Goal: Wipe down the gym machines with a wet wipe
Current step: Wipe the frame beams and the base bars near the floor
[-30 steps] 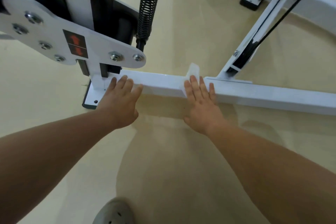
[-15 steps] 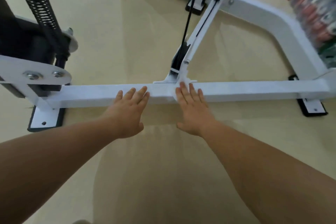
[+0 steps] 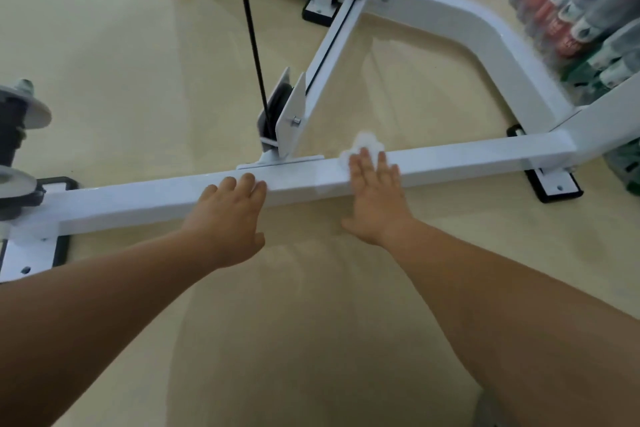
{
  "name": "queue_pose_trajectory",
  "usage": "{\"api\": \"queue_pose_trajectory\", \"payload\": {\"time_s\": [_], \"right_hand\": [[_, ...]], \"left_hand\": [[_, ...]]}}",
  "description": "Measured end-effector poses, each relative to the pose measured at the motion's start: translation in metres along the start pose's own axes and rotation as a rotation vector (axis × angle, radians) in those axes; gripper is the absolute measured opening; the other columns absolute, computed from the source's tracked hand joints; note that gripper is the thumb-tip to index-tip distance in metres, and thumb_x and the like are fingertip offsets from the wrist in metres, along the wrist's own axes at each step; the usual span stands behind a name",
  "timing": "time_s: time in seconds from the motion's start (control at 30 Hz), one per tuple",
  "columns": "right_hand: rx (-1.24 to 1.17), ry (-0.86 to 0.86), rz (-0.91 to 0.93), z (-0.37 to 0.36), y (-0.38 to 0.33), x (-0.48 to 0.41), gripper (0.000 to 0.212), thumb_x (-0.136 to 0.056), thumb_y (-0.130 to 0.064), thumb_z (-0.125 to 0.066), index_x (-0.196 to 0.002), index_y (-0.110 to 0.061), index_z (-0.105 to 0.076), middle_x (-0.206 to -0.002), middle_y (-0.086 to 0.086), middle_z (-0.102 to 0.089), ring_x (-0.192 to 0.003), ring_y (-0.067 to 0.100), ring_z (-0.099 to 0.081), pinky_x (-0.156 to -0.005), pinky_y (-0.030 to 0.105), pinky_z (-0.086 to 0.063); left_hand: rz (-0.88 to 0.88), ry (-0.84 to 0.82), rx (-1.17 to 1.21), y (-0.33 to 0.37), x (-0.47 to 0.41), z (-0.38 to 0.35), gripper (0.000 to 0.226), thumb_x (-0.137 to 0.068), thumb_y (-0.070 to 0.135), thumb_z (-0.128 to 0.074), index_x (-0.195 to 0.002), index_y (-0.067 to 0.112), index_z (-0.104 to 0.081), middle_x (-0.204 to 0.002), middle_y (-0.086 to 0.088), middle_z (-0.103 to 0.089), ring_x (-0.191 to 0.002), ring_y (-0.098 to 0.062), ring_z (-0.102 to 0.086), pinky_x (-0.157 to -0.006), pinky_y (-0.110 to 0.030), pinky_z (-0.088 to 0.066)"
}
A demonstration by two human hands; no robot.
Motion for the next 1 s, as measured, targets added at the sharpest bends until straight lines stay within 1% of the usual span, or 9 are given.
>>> {"api": "queue_pose_trajectory", "payload": {"time_s": [0.07, 0.17, 0.37, 0.43, 0.5, 0.6, 0.77, 0.9, 1.0], "right_hand": [[0.035, -0.021, 0.202, 0.000, -0.032, 0.002, 0.115, -0.088, -0.051, -0.061, -0.158, -0.016, 0.023, -0.164, 0.007, 0.032, -0.151, 0.036, 0.027, -0.124, 0.053, 0.011], [0.066, -0.012, 0.232, 0.000, -0.040, 0.000, 0.107, -0.092, -0.043, -0.057, -0.159, -0.018, 0.021, -0.165, 0.005, 0.030, -0.153, 0.031, 0.026, -0.124, 0.054, 0.012], [-0.148, 0.088, -0.266, -0.007, 0.045, 0.007, 0.104, -0.091, -0.043, -0.061, -0.161, -0.009, 0.009, -0.168, 0.014, 0.018, -0.155, 0.036, 0.015, -0.124, 0.050, 0.007], [-0.109, 0.144, -0.241, -0.009, 0.056, 0.010, 0.084, -0.098, -0.027, -0.054, -0.161, -0.006, -0.003, -0.169, 0.019, 0.004, -0.156, 0.038, 0.003, -0.127, 0.047, -0.001], [-0.073, 0.222, -0.141, 0.000, 0.052, 0.004, 0.061, -0.098, -0.012, -0.044, -0.156, -0.006, -0.027, -0.162, 0.020, -0.024, -0.149, 0.037, -0.022, -0.123, 0.042, -0.021], [-0.064, 0.252, 0.021, 0.030, 0.043, -0.007, 0.036, -0.095, -0.006, -0.047, -0.127, -0.014, -0.059, -0.128, 0.009, -0.053, -0.119, 0.029, -0.049, -0.092, 0.037, -0.041], [-0.623, 0.197, -0.063, 0.062, 0.066, 0.006, 0.020, -0.093, -0.017, -0.057, -0.105, -0.018, -0.074, -0.110, 0.003, -0.069, -0.102, 0.024, -0.062, -0.085, 0.034, -0.048], [-1.240, -0.040, -0.233, 0.079, 0.095, 0.032, 0.015, -0.093, -0.014, -0.059, -0.096, -0.011, -0.074, -0.092, 0.002, -0.068, -0.084, 0.017, -0.061, -0.068, 0.029, -0.051], [-1.344, -0.172, -0.265, 0.088, 0.117, 0.056, 0.013, -0.093, -0.015, -0.062, -0.098, -0.017, -0.073, -0.091, -0.002, -0.068, -0.082, 0.011, -0.061, -0.066, 0.026, -0.046]], "left_hand": [[-0.021, -0.017, 0.009, 0.012, -0.004, 0.001, 0.089, -0.086, 0.060, -0.052, -0.154, 0.015, -0.017, -0.150, -0.007, -0.027, -0.128, -0.030, -0.038, -0.105, -0.041, -0.038], [0.011, -0.016, 0.017, 0.024, -0.009, 0.001, 0.084, -0.085, 0.061, -0.053, -0.148, 0.014, -0.024, -0.144, -0.009, -0.030, -0.124, -0.031, -0.039, -0.101, -0.042, -0.041], [0.015, 0.021, 0.043, 0.026, -0.017, 0.016, 0.061, -0.085, 0.058, -0.055, -0.131, 0.019, -0.044, -0.134, -0.005, -0.042, -0.119, -0.029, -0.045, -0.095, -0.041, -0.044], [-0.067, 0.060, 0.050, 0.028, -0.024, 0.032, 0.061, -0.086, 0.056, -0.056, -0.135, 0.021, -0.045, -0.140, -0.004, -0.042, -0.122, -0.029, -0.046, -0.098, -0.042, -0.045], [-0.189, 0.065, 0.094, 0.032, -0.035, 0.058, 0.060, -0.088, 0.053, -0.058, -0.140, 0.024, -0.045, -0.142, 0.001, -0.042, -0.123, -0.025, -0.049, -0.098, -0.041, -0.046], [-0.262, 0.057, 0.197, 0.041, -0.052, 0.100, 0.051, -0.092, 0.049, -0.059, -0.138, 0.032, -0.049, -0.134, 0.010, -0.051, -0.119, -0.018, -0.054, -0.096, -0.039, -0.049], [-0.157, 0.029, 0.376, 0.074, -0.080, 0.125, 0.044, -0.092, 0.040, -0.065, -0.134, 0.031, -0.053, -0.129, 0.006, -0.059, -0.109, -0.018, -0.059, -0.094, -0.035, -0.047], [-0.003, -0.195, 0.900, 0.114, -0.093, 0.128, 0.072, -0.083, 0.035, -0.079, -0.147, 0.033, -0.044, -0.135, 0.009, -0.051, -0.118, -0.016, -0.055, -0.090, -0.028, -0.046], [0.018, -0.365, 1.198, 0.146, -0.089, 0.131, 0.066, -0.068, 0.035, -0.082, -0.131, 0.033, -0.061, -0.123, 0.008, -0.066, -0.107, -0.013, -0.065, -0.086, -0.028, -0.053]]}}
Point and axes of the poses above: each hand's wrist, its own x-axis away from the middle knuckle, its own z-axis out of the back of the hand, y = z × x, the point moved 2 cm from there along -x, towards the middle knuckle
